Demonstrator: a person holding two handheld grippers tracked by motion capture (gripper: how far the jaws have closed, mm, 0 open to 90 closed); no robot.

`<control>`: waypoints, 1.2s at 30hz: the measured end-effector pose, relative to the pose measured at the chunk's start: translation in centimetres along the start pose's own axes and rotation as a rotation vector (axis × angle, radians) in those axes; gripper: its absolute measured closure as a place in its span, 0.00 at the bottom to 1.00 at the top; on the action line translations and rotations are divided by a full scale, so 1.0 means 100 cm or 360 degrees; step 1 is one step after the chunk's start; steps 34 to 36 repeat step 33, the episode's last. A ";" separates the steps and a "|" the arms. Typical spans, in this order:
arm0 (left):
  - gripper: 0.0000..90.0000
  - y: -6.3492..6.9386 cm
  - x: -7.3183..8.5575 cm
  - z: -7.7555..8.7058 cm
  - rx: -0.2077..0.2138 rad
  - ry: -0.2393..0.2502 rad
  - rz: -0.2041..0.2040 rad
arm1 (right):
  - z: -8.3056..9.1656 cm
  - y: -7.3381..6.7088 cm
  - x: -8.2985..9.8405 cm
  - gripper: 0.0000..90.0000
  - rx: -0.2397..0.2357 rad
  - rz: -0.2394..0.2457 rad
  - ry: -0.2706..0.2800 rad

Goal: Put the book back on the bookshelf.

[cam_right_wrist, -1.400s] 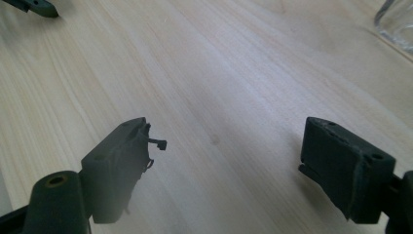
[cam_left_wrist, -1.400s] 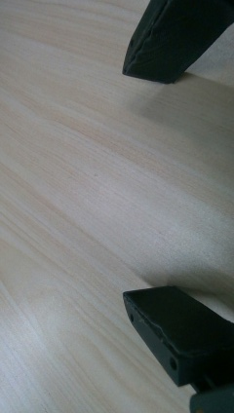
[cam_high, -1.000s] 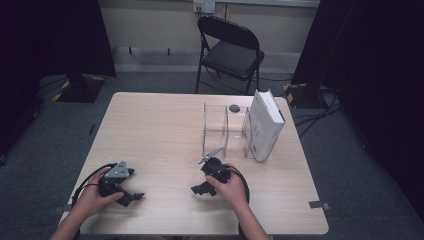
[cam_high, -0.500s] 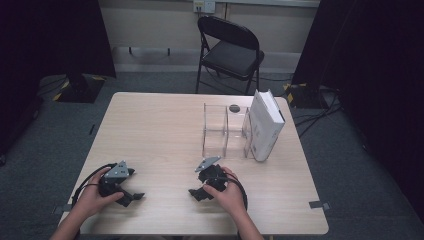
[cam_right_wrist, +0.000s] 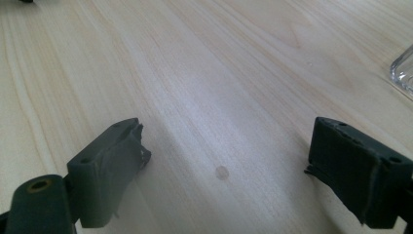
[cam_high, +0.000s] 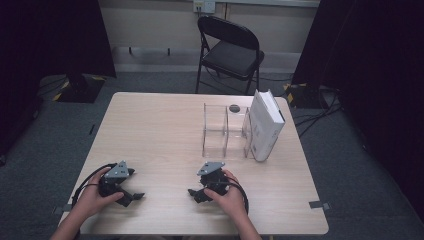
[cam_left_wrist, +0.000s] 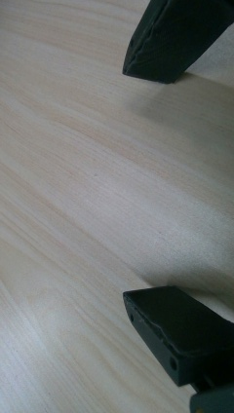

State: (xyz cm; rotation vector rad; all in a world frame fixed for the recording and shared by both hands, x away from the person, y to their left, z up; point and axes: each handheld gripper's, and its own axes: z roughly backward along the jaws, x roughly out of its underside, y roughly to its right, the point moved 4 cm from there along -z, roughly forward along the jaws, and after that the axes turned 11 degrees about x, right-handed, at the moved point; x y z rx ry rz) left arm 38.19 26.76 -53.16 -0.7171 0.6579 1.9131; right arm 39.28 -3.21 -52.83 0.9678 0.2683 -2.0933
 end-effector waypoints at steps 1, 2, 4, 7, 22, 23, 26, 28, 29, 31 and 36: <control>0.00 0.000 0.000 0.000 0.0001 -0.0001 0.0001 | 0.000 -0.001 0.001 0.12 0.0000 -0.0015 0.0021; 0.00 0.000 0.000 0.000 0.0001 -0.0001 0.0001 | 0.000 -0.001 0.001 0.12 0.0000 -0.0015 0.0021; 0.00 0.000 0.000 0.000 0.0001 -0.0001 0.0001 | 0.000 -0.001 0.001 0.12 0.0001 -0.0017 0.0018; 0.00 0.000 0.000 0.000 0.0000 0.0000 0.0001 | 0.000 -0.001 0.001 0.12 -0.0001 -0.0011 0.0018; 0.00 0.000 0.000 0.001 0.0011 -0.0010 0.0005 | 0.001 0.001 0.002 0.12 -0.0019 0.0026 0.0034; 0.00 0.000 0.000 0.001 0.0011 -0.0012 0.0002 | 0.001 0.001 0.002 0.12 -0.0018 0.0026 0.0034; 0.00 0.000 0.000 0.001 0.0011 -0.0012 0.0003 | 0.001 0.001 0.002 0.12 -0.0018 0.0026 0.0033; 0.00 0.000 0.000 0.001 0.0011 -0.0013 0.0002 | 0.001 0.001 0.002 0.12 -0.0018 0.0027 0.0033; 0.00 0.000 0.000 0.001 0.0011 -0.0011 0.0003 | 0.001 0.001 0.002 0.12 -0.0018 0.0026 0.0034; 0.00 0.000 0.000 0.001 0.0011 -0.0012 0.0003 | 0.001 0.001 0.002 0.12 -0.0018 0.0026 0.0033; 0.00 0.000 0.000 0.001 0.0012 -0.0012 0.0003 | 0.001 0.001 0.002 0.12 -0.0018 0.0026 0.0033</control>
